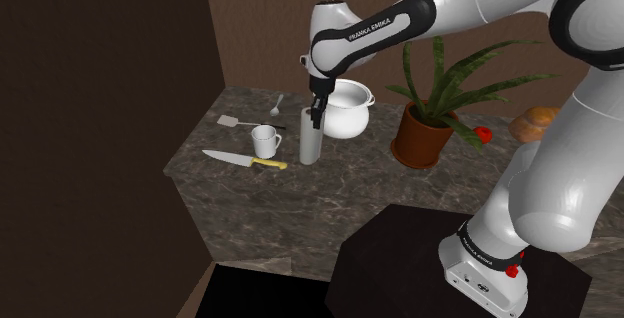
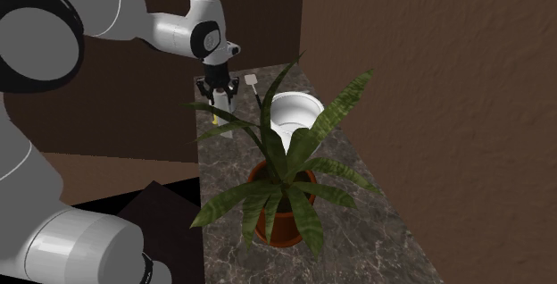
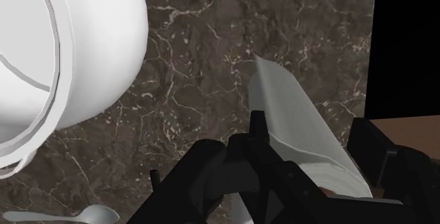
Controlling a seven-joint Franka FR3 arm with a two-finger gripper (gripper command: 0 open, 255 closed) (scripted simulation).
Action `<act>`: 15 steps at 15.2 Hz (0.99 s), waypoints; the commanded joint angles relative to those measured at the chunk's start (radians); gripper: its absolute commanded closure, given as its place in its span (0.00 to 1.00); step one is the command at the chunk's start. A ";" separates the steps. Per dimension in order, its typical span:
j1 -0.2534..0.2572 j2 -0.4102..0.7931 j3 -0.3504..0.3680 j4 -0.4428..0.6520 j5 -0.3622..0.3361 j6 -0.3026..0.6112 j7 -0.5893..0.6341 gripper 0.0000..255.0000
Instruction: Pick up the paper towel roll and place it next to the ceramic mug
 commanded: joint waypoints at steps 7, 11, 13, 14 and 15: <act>-0.001 0.008 -0.001 -0.005 0.002 0.013 -0.004 1.00; -0.001 0.008 -0.001 -0.005 0.002 0.013 -0.004 0.00; -0.001 0.008 -0.001 -0.005 0.002 0.013 -0.004 0.00; -0.002 -0.007 -0.002 0.012 -0.002 -0.019 -0.001 0.00; -0.002 -0.022 -0.002 0.030 -0.005 -0.051 0.001 0.00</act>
